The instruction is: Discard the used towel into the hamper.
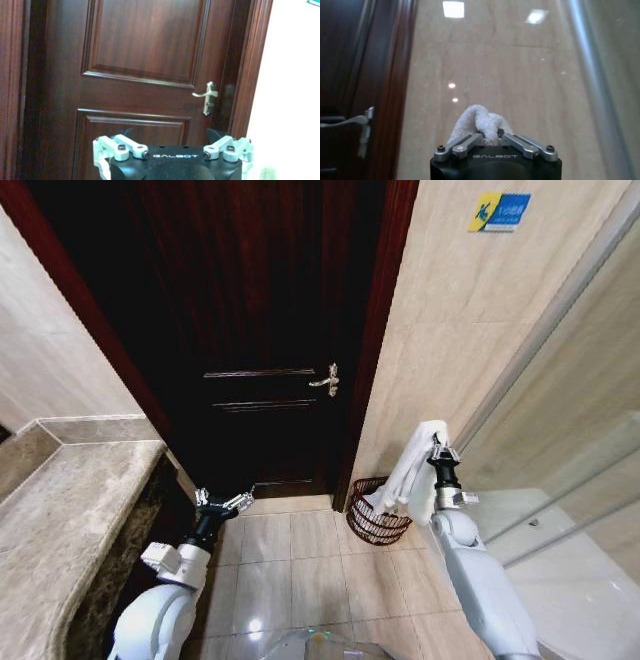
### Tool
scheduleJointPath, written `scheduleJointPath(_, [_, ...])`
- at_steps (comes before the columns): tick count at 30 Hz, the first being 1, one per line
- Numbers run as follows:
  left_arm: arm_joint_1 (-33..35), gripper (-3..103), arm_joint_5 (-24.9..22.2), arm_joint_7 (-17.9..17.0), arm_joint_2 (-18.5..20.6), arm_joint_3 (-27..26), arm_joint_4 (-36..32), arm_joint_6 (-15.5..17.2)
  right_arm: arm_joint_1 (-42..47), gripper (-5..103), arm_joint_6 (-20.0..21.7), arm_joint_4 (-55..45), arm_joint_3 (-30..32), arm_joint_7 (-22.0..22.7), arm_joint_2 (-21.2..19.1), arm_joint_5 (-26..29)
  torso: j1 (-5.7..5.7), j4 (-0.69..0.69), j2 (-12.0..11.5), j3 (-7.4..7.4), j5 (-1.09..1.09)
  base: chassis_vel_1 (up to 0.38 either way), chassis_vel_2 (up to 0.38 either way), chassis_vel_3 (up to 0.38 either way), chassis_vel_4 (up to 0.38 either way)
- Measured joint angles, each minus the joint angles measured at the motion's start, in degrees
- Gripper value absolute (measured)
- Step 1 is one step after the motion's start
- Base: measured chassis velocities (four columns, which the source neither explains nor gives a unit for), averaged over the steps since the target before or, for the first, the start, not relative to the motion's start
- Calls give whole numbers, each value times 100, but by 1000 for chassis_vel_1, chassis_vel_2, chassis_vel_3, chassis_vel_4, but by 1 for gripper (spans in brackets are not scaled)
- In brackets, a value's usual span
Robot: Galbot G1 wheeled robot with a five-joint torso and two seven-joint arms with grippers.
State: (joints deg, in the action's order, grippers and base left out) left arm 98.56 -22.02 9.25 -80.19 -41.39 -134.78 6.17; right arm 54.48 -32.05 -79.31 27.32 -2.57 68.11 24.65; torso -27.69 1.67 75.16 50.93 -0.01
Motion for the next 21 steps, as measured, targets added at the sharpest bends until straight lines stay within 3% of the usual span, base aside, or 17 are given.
scheduleJointPath(4, [0,99,0,0,0,0,0,0,-404,4,-231,303,-364,-164,6,30,0,0,0,0,2,0,0,0,0])
scheduleJointPath(7, [0,99,0,0,0,0,0,0,-1039,4,-614,640,-633,-647,70,41,0,3,0,0,-1,0,0,0,0])
scheduleJointPath(10, [0,99,0,0,0,0,0,0,-1183,4,-644,676,-742,-778,71,126,0,2,0,0,-1,0,0,0,0])
scheduleJointPath(21, [0,99,0,0,0,0,0,0,-730,4,-724,1092,-701,-1070,165,703,0,-1,0,0,2,0,0,0,0])
